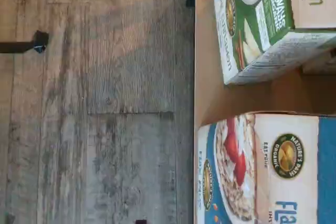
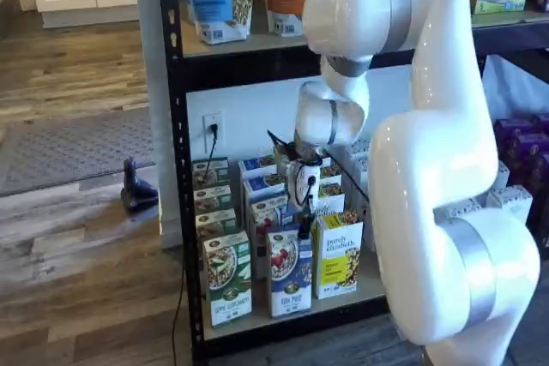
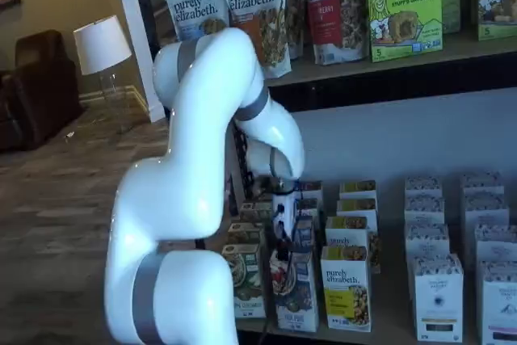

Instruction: Pick up the blue and white box that is on the bottom shelf, the second box from the left

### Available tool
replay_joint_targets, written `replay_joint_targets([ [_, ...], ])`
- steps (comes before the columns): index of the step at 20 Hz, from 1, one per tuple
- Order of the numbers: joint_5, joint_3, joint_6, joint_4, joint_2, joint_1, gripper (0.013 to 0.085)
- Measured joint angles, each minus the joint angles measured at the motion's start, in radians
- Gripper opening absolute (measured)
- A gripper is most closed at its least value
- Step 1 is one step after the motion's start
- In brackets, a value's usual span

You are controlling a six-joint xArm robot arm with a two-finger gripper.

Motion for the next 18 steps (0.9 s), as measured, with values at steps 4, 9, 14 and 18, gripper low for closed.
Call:
replay_joint_targets([
  [4, 0.059, -0.111, 0.101, -0.090, 0.079, 0.023, 0.0850],
  [9, 0.068, -0.181, 0.116, -0.092, 0.138, 0.035, 0.0850],
  [14, 0.069, -0.215, 0.113, -0.092, 0.170, 0.032, 0.0850],
  [18, 0.075, -0.242, 0.109, -0.091, 0.193, 0.028, 0.0850],
])
